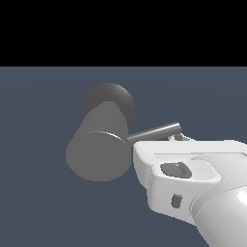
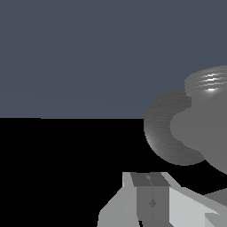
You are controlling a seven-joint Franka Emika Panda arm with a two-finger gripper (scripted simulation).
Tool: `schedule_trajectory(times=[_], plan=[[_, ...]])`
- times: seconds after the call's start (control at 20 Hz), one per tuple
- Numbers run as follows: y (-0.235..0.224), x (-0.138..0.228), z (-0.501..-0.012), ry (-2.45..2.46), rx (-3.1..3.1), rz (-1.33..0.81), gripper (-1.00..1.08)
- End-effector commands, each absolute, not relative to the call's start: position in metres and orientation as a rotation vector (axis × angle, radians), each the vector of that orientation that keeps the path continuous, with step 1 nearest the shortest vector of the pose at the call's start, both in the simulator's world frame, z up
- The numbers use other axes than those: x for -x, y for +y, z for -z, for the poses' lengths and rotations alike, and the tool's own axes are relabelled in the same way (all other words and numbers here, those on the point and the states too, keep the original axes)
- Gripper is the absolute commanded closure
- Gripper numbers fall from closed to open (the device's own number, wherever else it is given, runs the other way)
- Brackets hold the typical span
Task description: Turn on the faucet by rotating a designated handle.
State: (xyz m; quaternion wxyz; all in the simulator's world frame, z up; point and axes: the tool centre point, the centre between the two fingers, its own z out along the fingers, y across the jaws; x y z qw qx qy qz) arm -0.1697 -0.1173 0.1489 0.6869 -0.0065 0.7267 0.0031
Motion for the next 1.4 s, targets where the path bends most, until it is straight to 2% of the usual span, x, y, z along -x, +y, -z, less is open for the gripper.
schedule_trajectory(times=[0.0,0.4,0.45,0.5,1.35], plan=[[-0.102,0.166,-0.175,1.583,0.029,-0.023,1.08],[-0.094,0.166,-0.201,1.571,0.031,-0.027,1.08],[-0.094,0.166,-0.201,1.571,0.031,-0.027,1.08],[-0.108,0.17,-0.175,1.623,0.015,-0.011,1.08],[-0.07,0.168,-0.226,1.589,0.026,-0.022,1.08]])
